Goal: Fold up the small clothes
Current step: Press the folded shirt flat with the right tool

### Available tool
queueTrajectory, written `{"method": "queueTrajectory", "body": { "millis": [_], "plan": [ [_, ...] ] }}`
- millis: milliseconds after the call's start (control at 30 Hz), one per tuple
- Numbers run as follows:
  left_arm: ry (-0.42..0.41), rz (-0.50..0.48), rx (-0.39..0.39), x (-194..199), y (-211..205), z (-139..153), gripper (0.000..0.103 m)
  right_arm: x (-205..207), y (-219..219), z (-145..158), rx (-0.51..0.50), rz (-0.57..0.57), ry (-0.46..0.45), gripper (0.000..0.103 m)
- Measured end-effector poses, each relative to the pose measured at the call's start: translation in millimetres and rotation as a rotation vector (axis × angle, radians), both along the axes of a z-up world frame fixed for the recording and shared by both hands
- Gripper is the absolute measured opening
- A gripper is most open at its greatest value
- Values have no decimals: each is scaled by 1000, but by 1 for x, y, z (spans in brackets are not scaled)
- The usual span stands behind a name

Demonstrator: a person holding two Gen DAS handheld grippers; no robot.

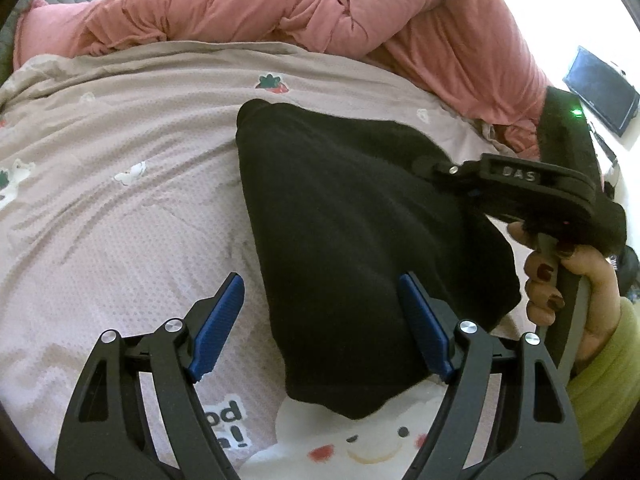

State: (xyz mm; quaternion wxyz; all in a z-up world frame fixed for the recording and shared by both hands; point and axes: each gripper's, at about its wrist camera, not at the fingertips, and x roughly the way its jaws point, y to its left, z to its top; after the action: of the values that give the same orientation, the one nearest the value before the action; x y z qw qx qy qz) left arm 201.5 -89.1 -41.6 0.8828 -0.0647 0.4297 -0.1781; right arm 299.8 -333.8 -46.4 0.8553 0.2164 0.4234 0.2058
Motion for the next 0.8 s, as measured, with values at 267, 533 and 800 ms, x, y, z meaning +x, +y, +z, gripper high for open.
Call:
{"method": "queueTrajectory", "body": {
  "millis": [267,533,800],
  "plan": [
    [20,-51,-18,-7,-12,-3,72,-32,5,27,-335,-27,-164,13],
    [57,-48,2,-9,-15,-15,72,-19,15,-17,-456,-49,-128,22],
    [68,-41,1,-12,-13,-15,72,-30,13,-15,-543,-98,-136,42]
  ]
}}
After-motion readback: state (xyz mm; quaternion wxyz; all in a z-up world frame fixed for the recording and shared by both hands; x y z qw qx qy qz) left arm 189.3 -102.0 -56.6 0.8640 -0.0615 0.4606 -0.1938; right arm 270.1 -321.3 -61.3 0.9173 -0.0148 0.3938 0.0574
